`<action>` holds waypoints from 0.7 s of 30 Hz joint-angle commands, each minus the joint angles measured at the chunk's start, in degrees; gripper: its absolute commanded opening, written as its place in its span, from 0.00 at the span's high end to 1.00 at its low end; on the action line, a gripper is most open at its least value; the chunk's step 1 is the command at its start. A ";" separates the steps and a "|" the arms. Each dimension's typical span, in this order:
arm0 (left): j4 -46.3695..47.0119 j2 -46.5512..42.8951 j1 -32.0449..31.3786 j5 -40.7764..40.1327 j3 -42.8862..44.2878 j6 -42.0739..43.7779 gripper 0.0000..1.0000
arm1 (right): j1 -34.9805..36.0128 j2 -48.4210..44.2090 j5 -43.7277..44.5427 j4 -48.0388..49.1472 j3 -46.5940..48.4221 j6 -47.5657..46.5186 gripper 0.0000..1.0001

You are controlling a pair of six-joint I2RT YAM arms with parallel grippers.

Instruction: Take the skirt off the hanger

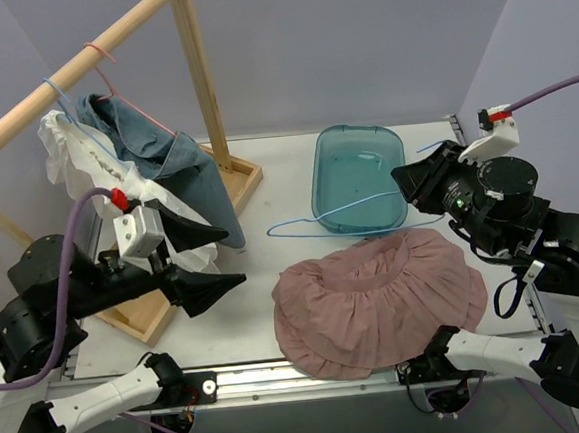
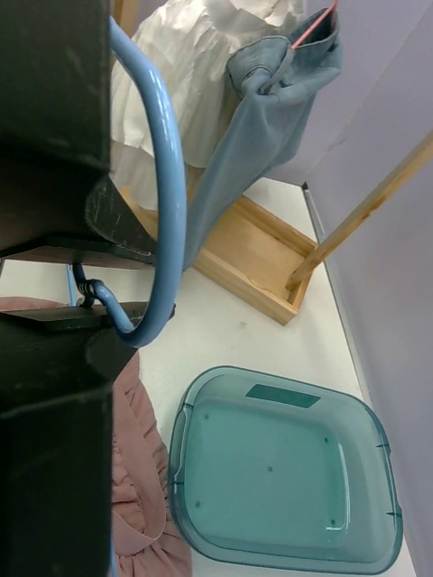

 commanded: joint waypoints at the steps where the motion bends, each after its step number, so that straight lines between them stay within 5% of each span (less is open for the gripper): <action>1: -1.46 2.10 -0.14 4.29 3.33 4.98 0.15 | 0.56 2.09 -4.01 -0.90 1.86 -2.68 1.00; 13: 0.64 8.70 -0.14 15.02 5.45 5.96 0.11 | 0.56 5.70 -14.11 0.41 1.95 -4.62 1.00; 21: -2.24 11.41 -0.14 13.80 5.27 5.07 0.12 | 0.56 7.63 -16.41 3.58 2.29 -4.62 1.00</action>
